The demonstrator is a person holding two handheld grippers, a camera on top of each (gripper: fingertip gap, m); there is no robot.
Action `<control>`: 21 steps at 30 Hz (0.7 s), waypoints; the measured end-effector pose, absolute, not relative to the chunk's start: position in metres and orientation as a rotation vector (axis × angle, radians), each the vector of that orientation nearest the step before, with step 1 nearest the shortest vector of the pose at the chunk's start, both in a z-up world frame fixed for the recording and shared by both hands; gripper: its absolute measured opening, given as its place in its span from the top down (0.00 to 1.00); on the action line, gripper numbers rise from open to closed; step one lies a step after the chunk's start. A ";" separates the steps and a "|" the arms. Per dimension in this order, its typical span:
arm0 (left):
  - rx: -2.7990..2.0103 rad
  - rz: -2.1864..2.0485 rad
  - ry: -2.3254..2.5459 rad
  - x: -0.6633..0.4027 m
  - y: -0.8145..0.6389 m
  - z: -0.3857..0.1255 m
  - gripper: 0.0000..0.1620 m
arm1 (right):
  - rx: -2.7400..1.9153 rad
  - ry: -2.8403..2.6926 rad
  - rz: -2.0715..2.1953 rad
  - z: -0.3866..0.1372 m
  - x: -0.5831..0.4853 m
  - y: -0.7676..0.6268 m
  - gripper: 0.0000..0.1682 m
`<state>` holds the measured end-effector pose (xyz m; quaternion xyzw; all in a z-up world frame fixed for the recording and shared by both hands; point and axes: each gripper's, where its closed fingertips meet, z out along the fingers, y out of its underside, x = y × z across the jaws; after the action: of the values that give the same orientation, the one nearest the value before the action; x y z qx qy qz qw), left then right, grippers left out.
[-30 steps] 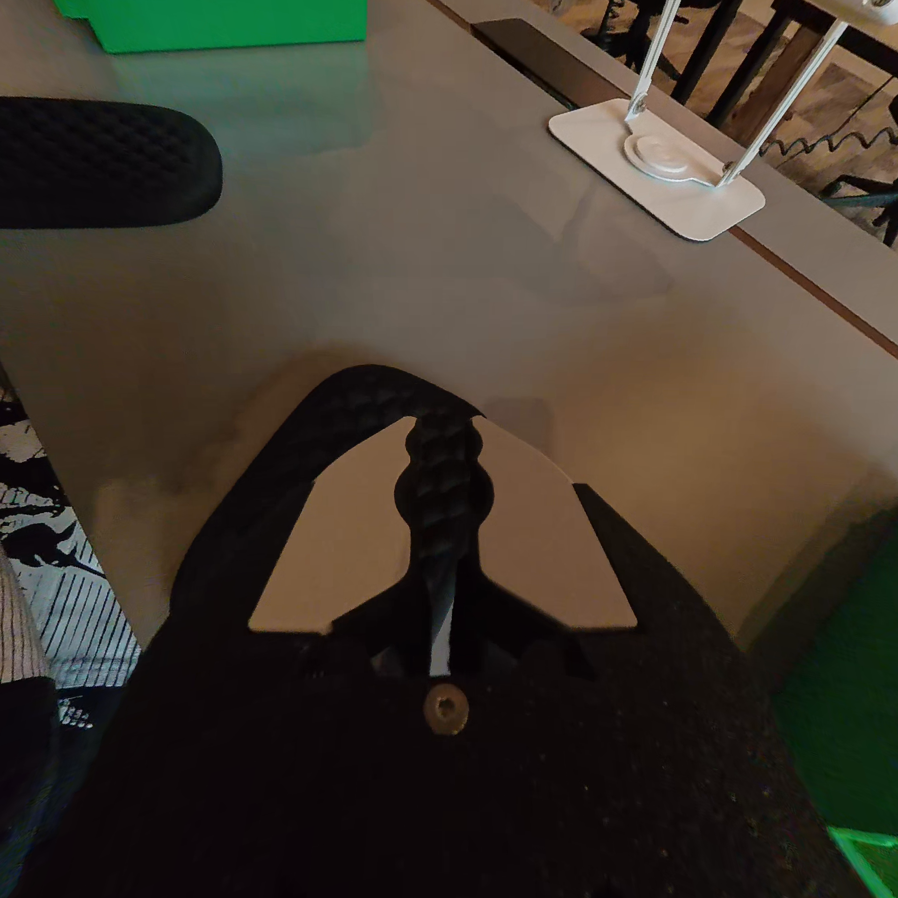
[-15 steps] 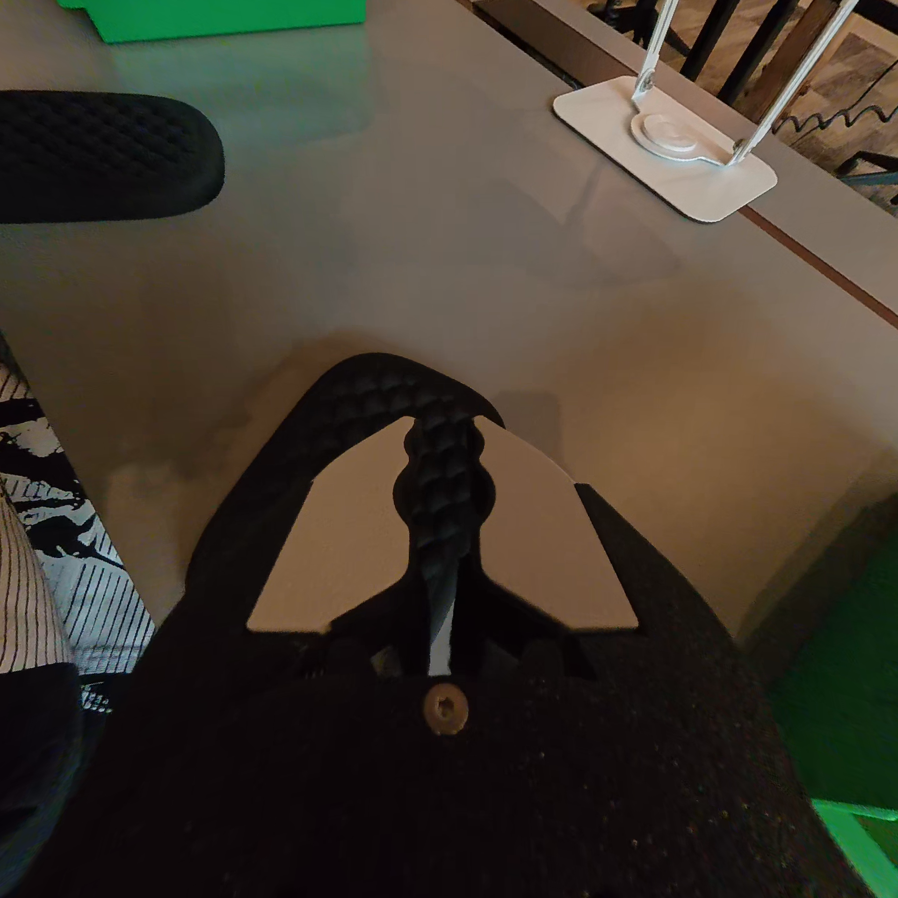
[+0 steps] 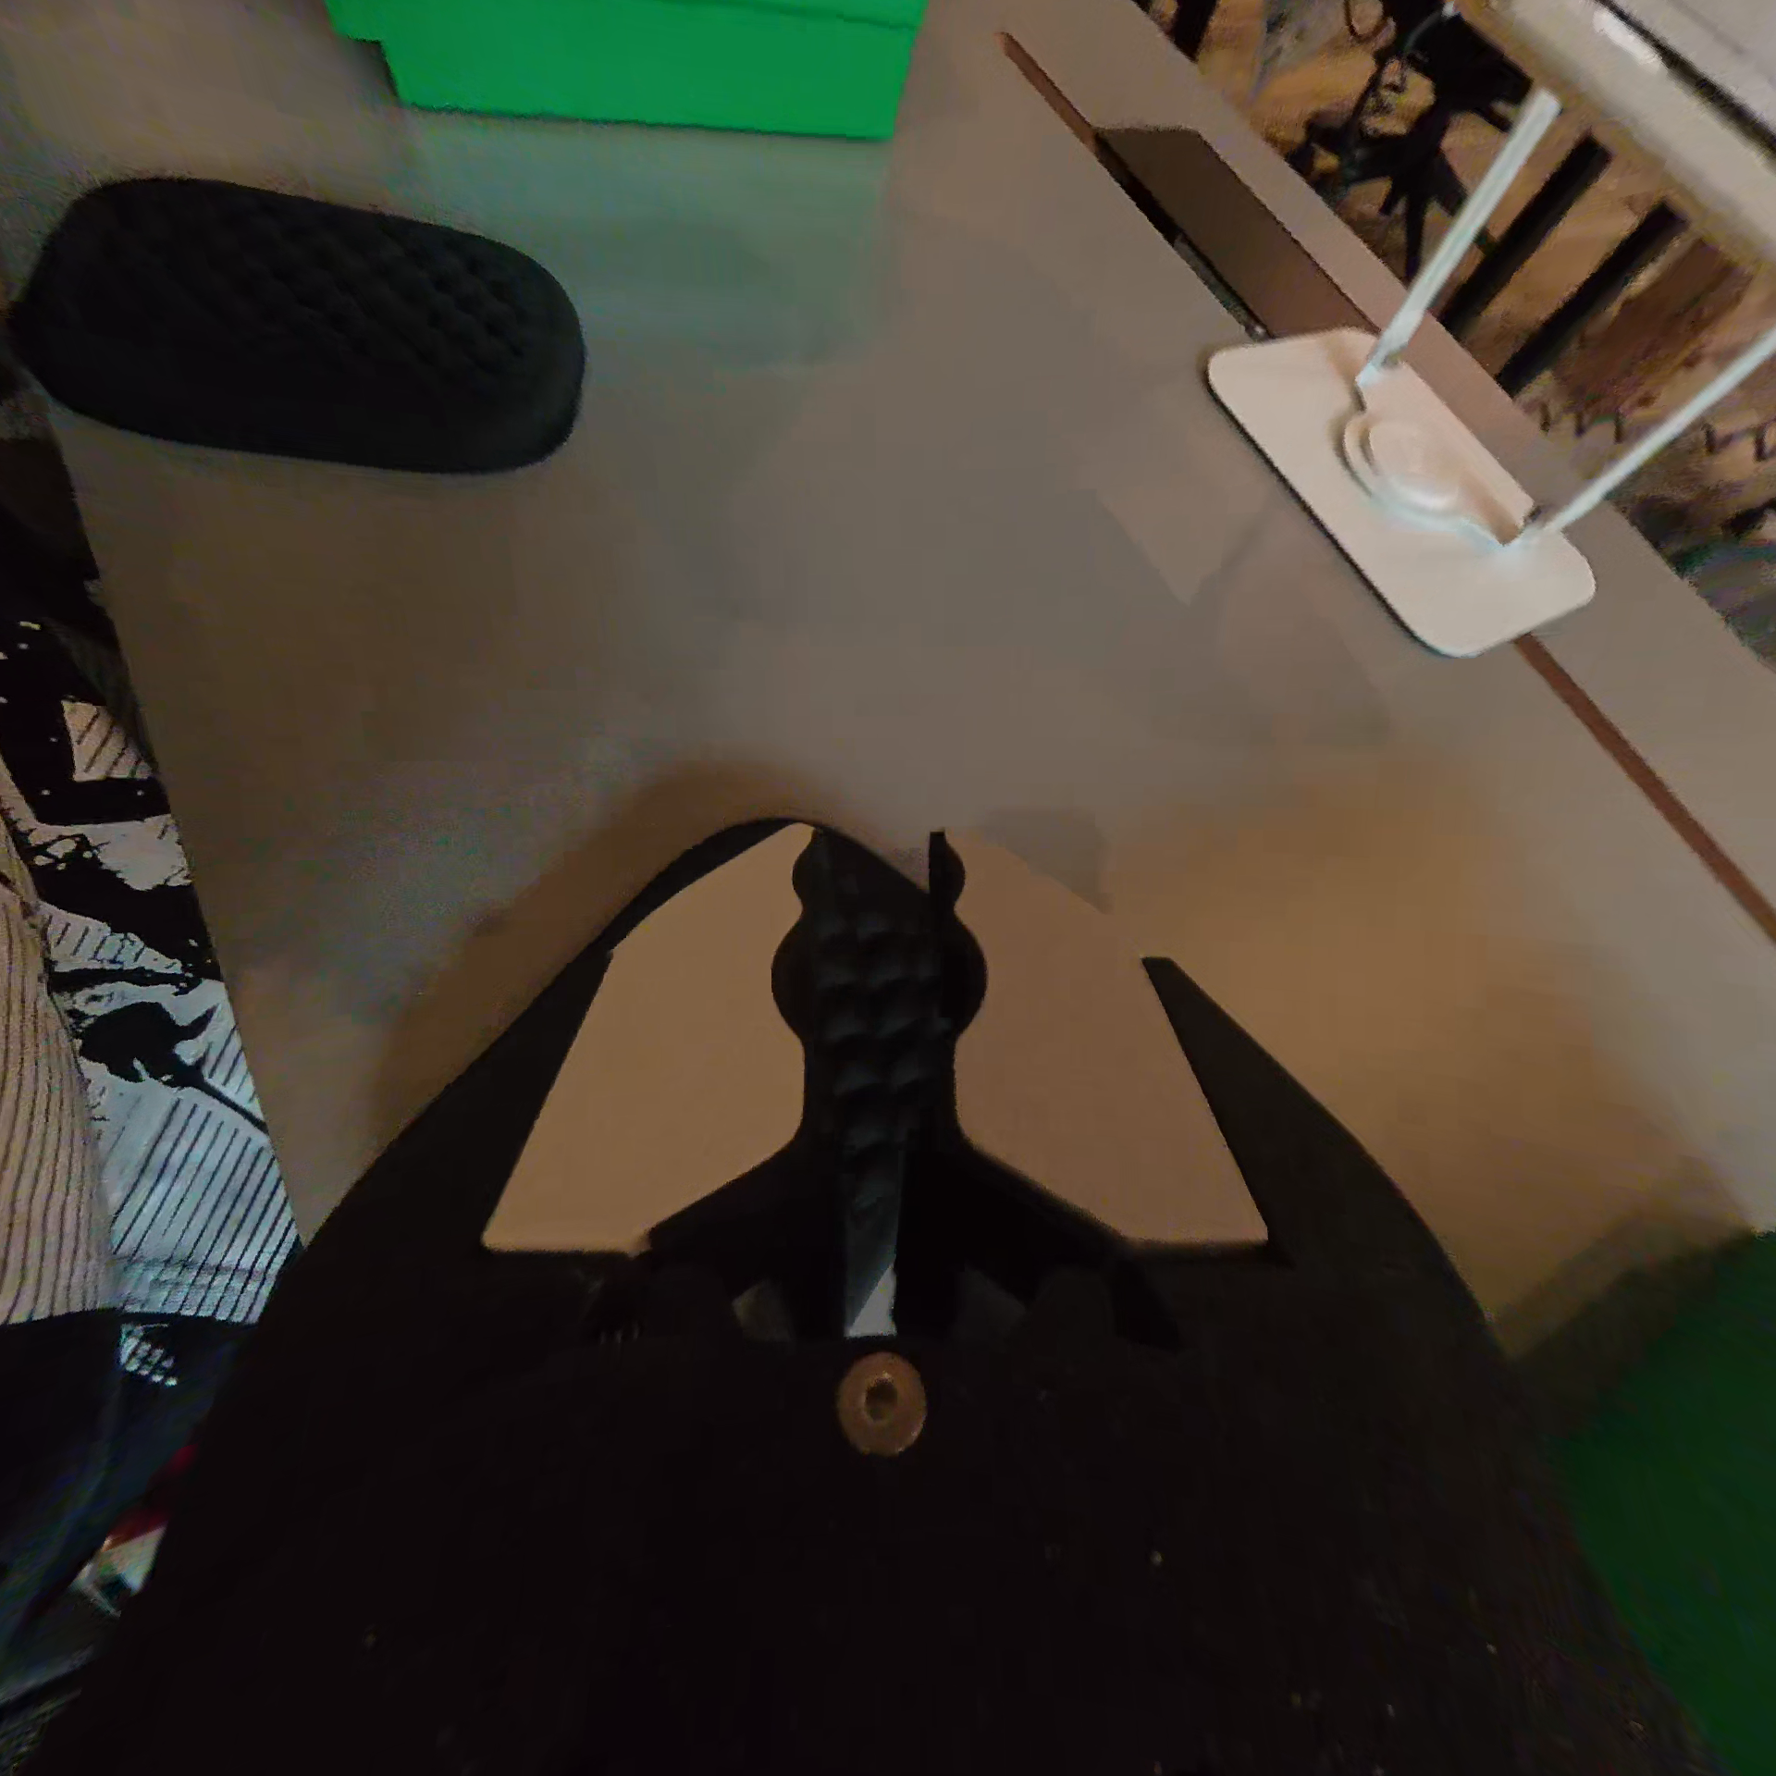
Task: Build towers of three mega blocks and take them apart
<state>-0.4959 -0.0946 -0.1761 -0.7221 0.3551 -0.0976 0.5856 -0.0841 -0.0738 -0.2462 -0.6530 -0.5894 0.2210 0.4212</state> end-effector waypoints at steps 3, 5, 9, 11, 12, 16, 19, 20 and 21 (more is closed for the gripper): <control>-1.584 -0.344 0.833 -0.452 -0.095 -0.168 0.78 | -1.552 -1.556 0.562 -0.228 -0.104 -0.077 0.87; -1.539 -0.426 0.848 -0.423 -0.095 -0.169 0.78 | -1.487 -1.606 0.586 -0.214 -0.120 -0.081 0.85; -1.448 -0.540 0.918 -0.366 -0.096 -0.181 0.78 | -1.355 -1.715 0.659 -0.192 -0.156 -0.095 0.81; -1.426 -0.594 0.959 -0.339 -0.095 -0.193 0.78 | -1.298 -1.768 0.689 -0.184 -0.174 -0.102 0.79; -1.421 -0.625 0.972 -0.326 -0.095 -0.199 0.78 | -1.273 -1.797 0.697 -0.181 -0.182 -0.106 0.78; -1.402 -0.717 1.005 -0.285 -0.095 -0.219 0.78 | -1.201 -1.898 0.690 -0.178 -0.211 -0.115 0.74; -1.407 -0.736 1.035 -0.265 -0.095 -0.233 0.78 | -1.189 -1.954 0.679 -0.183 -0.229 -0.116 0.72; -1.411 -0.738 1.045 -0.260 -0.096 -0.237 0.78 | -1.194 -1.974 0.665 -0.188 -0.233 -0.115 0.72; -1.414 -0.741 1.055 -0.256 -0.097 -0.241 0.78 | -1.200 -1.997 0.649 -0.193 -0.238 -0.115 0.71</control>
<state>-0.2560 -0.0966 -0.2406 -0.6041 0.4504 -0.3164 0.5763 -0.2375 -0.1147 -0.1928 -0.4642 -0.7722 0.2510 0.3537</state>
